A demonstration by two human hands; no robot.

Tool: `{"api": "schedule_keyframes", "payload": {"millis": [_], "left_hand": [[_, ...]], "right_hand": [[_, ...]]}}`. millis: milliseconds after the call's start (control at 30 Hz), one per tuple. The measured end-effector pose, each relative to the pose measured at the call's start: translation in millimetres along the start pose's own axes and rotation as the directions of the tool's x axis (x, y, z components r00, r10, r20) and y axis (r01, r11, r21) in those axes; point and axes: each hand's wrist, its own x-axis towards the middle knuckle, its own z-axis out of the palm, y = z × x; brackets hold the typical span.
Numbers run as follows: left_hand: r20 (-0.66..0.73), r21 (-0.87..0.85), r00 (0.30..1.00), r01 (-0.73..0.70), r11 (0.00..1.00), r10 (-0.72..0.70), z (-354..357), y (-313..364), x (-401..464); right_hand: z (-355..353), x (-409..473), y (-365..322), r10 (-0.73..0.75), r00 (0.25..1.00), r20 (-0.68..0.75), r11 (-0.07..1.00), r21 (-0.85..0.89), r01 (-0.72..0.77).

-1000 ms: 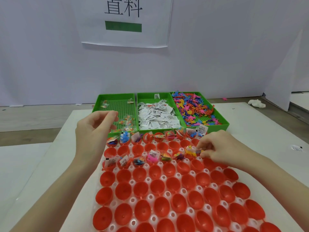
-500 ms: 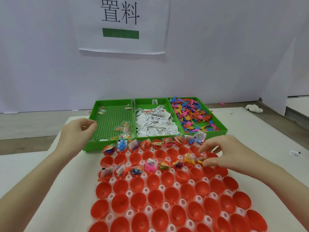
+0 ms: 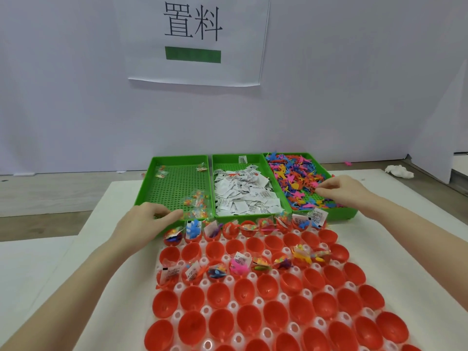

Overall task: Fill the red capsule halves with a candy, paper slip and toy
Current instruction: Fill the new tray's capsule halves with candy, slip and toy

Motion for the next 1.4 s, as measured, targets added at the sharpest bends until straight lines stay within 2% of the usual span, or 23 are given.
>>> {"api": "schedule_keyframes", "payload": {"millis": [133, 200, 300, 367, 467, 533, 633, 700, 800, 833, 900, 967, 1000, 1067, 1133, 1267, 1333, 1400], "left_hand": [[0.104, 0.047, 0.992, 0.061, 0.997, -0.066, 6, 9, 15], [0.18, 0.011, 0.981, 0.066, 0.998, -0.067, 7, 14, 21], [0.27, -0.188, 0.959, 0.138, 0.972, -0.084, 6, 16, 28], [0.282, -0.222, 0.956, 0.152, 0.963, -0.086, 5, 17, 30], [0.185, -0.296, 0.978, 0.153, 0.943, -0.1, 4, 16, 30], [0.098, -0.379, 0.984, 0.173, 0.909, -0.146, 4, 13, 30], [0.065, -0.33, 0.984, 0.179, 0.927, -0.166, 5, 12, 30], [0.033, -0.273, 0.987, 0.159, 0.949, -0.156, 6, 14, 30], [-0.056, -0.331, 0.981, 0.16, 0.93, -0.188, 4, 12, 30], [-0.073, -0.383, 0.973, 0.175, 0.907, -0.219, 3, 11, 30], [-0.079, -0.548, 0.952, 0.207, 0.81, -0.296, -1, 10, 29], [-0.057, -0.71, 0.929, 0.219, 0.669, -0.365, -5, 12, 25], [-0.052, -0.747, 0.924, 0.215, 0.629, -0.378, -7, 14, 22], [-0.061, -0.766, 0.937, 0.176, 0.618, -0.344, -9, 19, 11], [-0.09, -0.782, 0.956, 0.105, 0.615, -0.278, -11, 23, -2], [-0.162, -0.849, 0.965, -0.029, 0.528, -0.207, -21, 34, -24], [-0.192, -0.868, 0.961, -0.071, 0.492, -0.2, -26, 39, -30], [-0.214, -0.875, 0.956, -0.095, 0.475, -0.202, -29, 44, -36]], "right_hand": [[15, 13, -9, 0.047, 0.975, 0.217, 0.994, -0.103, -0.025], [21, 17, -13, 0.043, 0.972, 0.232, 0.99, -0.141, -0.01], [25, 22, -15, 0.028, 0.982, 0.186, 0.992, -0.122, -0.005], [25, 23, -15, 0.011, 0.988, 0.153, 0.993, -0.12, 0.008], [23, 25, -13, -0.03, 0.999, 0.026, 0.998, -0.05, 0.031], [20, 25, -11, -0.038, 0.996, -0.082, 0.996, -0.084, 0.032], [17, 25, -8, -0.06, 0.981, -0.187, 0.985, -0.168, 0.028], [16, 22, -8, -0.083, 0.96, -0.268, 0.987, -0.155, 0.041], [15, 20, -10, -0.071, 0.901, -0.428, 0.996, -0.071, 0.045], [15, 19, -12, -0.034, 0.899, -0.437, 0.999, -0.026, 0.025], [15, 22, -18, 0.084, 0.919, -0.386, 0.986, 0.165, -0.021], [17, 23, -27, 0.222, 0.928, -0.299, 0.9, 0.428, -0.077], [18, 22, -33, 0.24, 0.934, -0.264, 0.875, 0.476, -0.09], [22, 19, -42, 0.16, 0.965, -0.209, 0.899, 0.435, -0.055], [27, 15, -52, 0.02, 0.99, -0.138, 0.942, 0.334, 0.027], [38, 10, -71, -0.184, 0.982, 0.048, 0.981, 0.064, 0.181], [46, 11, -76, -0.256, 0.957, 0.133, 0.952, -0.137, 0.274], [52, 9, -81, -0.255, 0.941, 0.221, 0.886, -0.337, 0.319]]}}
